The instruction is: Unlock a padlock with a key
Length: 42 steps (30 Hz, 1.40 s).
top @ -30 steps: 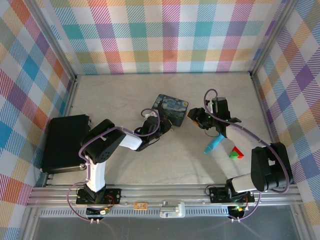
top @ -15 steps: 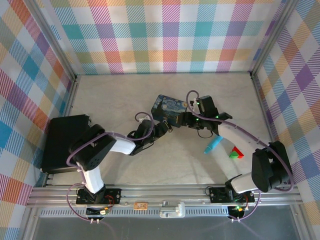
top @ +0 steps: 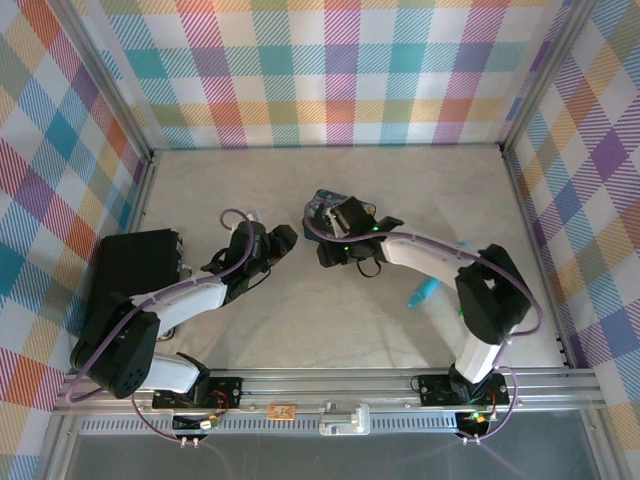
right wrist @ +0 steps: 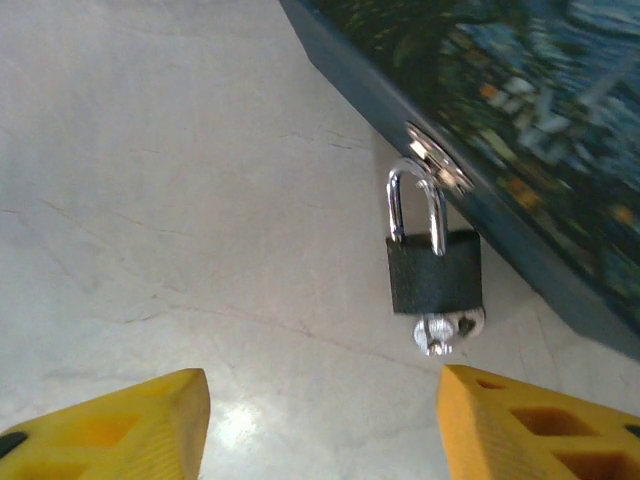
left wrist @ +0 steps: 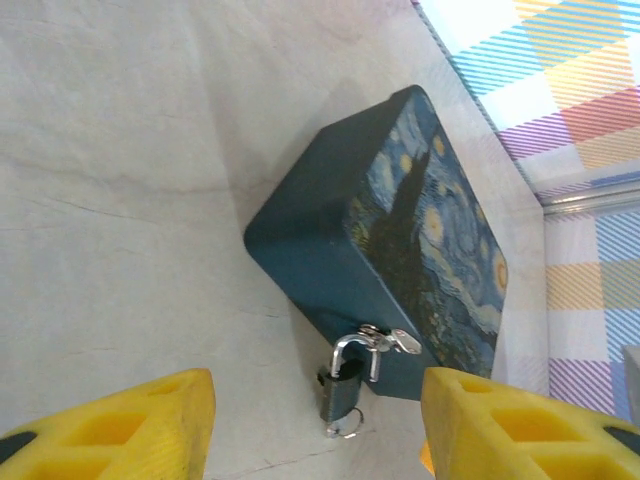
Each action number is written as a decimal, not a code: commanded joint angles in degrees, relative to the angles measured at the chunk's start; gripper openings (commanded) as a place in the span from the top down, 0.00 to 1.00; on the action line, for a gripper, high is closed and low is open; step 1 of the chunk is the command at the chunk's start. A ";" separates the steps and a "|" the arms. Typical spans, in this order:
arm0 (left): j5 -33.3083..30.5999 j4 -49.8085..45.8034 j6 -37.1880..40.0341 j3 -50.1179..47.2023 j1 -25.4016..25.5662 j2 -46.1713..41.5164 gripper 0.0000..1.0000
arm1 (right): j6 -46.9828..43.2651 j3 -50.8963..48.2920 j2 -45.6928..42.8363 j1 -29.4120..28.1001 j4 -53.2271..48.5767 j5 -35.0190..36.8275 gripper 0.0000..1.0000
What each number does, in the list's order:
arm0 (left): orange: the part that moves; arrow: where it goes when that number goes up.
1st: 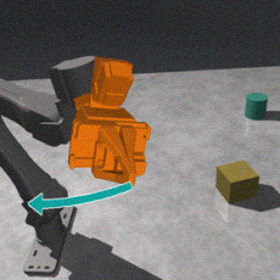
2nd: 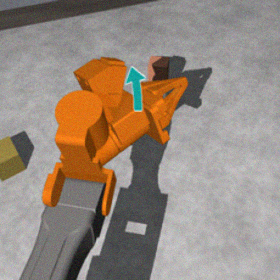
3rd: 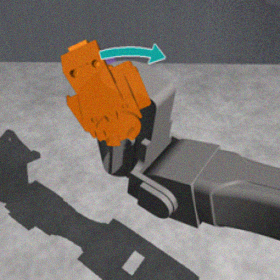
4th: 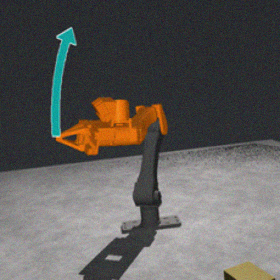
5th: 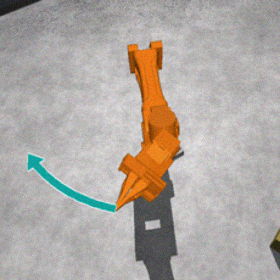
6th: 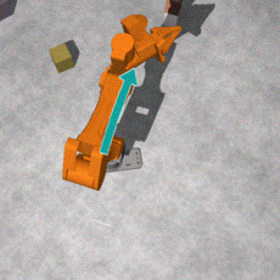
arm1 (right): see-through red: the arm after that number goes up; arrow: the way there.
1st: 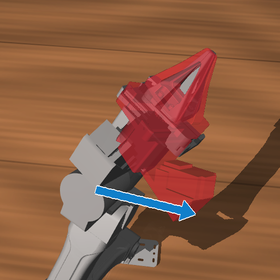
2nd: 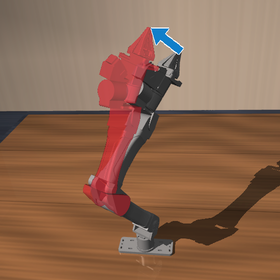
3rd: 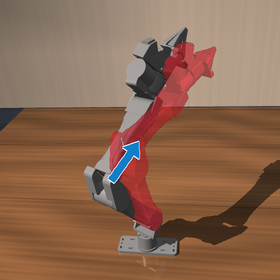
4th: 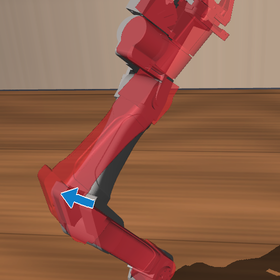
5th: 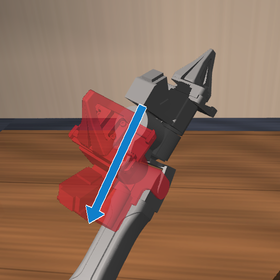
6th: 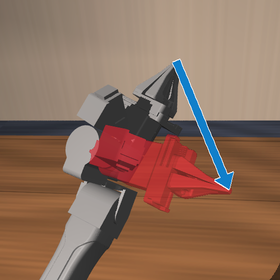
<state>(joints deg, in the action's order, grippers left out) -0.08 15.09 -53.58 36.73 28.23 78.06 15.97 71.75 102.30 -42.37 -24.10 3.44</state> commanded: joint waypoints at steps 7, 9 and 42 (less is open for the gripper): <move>2.62 -0.15 0.29 -1.87 -1.55 -2.28 0.44 | -7.36 8.94 10.59 -1.61 -7.54 14.21 0.38; 2.63 0.14 0.14 -2.68 -1.84 -2.78 0.44 | -8.31 9.54 11.88 -2.13 -7.81 15.53 0.39; 10.50 10.59 -3.21 -7.17 -4.24 -3.46 0.45 | -5.45 6.84 10.72 3.55 -5.31 2.71 0.92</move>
<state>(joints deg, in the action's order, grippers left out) 7.60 20.71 -55.90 30.61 24.91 73.45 11.22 80.16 115.15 -40.38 -29.15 11.51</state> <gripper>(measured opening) 0.550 0.138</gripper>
